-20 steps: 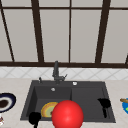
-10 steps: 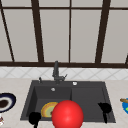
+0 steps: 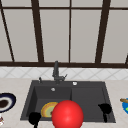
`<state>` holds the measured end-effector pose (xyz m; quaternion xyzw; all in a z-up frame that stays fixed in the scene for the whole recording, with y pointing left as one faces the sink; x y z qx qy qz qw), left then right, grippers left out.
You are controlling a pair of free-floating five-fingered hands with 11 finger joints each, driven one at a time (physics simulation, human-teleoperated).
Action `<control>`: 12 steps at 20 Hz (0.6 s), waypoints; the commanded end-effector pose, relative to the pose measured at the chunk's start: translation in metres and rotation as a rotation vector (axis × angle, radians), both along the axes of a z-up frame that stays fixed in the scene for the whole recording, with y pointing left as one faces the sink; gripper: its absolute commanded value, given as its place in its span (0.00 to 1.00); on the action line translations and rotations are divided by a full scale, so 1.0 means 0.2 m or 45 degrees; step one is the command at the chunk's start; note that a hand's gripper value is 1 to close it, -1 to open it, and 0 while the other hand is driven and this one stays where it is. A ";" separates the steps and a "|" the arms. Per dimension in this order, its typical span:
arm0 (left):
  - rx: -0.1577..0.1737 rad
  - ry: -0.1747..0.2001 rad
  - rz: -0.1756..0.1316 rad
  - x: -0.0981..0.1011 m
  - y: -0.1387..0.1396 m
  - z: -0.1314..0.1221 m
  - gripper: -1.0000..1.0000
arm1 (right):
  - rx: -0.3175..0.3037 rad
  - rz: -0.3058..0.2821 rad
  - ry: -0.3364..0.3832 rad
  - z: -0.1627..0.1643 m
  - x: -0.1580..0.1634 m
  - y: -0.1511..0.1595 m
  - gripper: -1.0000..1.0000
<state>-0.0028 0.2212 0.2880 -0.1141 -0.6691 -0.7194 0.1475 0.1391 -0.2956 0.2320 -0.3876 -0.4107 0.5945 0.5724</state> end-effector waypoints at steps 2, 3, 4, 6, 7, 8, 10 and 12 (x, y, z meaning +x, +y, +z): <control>0.001 0.005 -0.009 0.00 0.01 0.02 0.00 | 0.002 -0.002 -0.003 0.00 0.00 0.00 0.50; -0.005 0.007 -0.011 0.00 0.02 0.03 0.00 | 0.004 -0.003 -0.005 0.00 0.00 0.00 0.50; 0.001 0.002 -0.014 0.00 0.03 0.04 0.00 | 0.005 -0.004 -0.007 0.00 0.00 0.00 0.50; 0.005 0.023 -0.013 0.00 0.07 0.06 0.00 | 0.007 -0.006 -0.011 0.00 0.00 0.00 0.50; 0.005 0.028 -0.015 0.00 0.09 0.07 0.00 | 0.008 -0.007 -0.012 0.00 0.00 0.00 0.50; 0.002 0.040 -0.016 0.01 0.11 0.09 0.00 | 0.009 -0.007 -0.013 0.00 0.00 0.00 0.50; 0.009 0.057 -0.019 0.01 0.14 0.14 0.00 | 0.011 -0.009 -0.014 0.00 0.00 0.00 0.50; 0.010 0.064 -0.020 0.01 0.18 0.19 0.00 | 0.012 -0.009 -0.015 0.00 0.00 0.00 0.50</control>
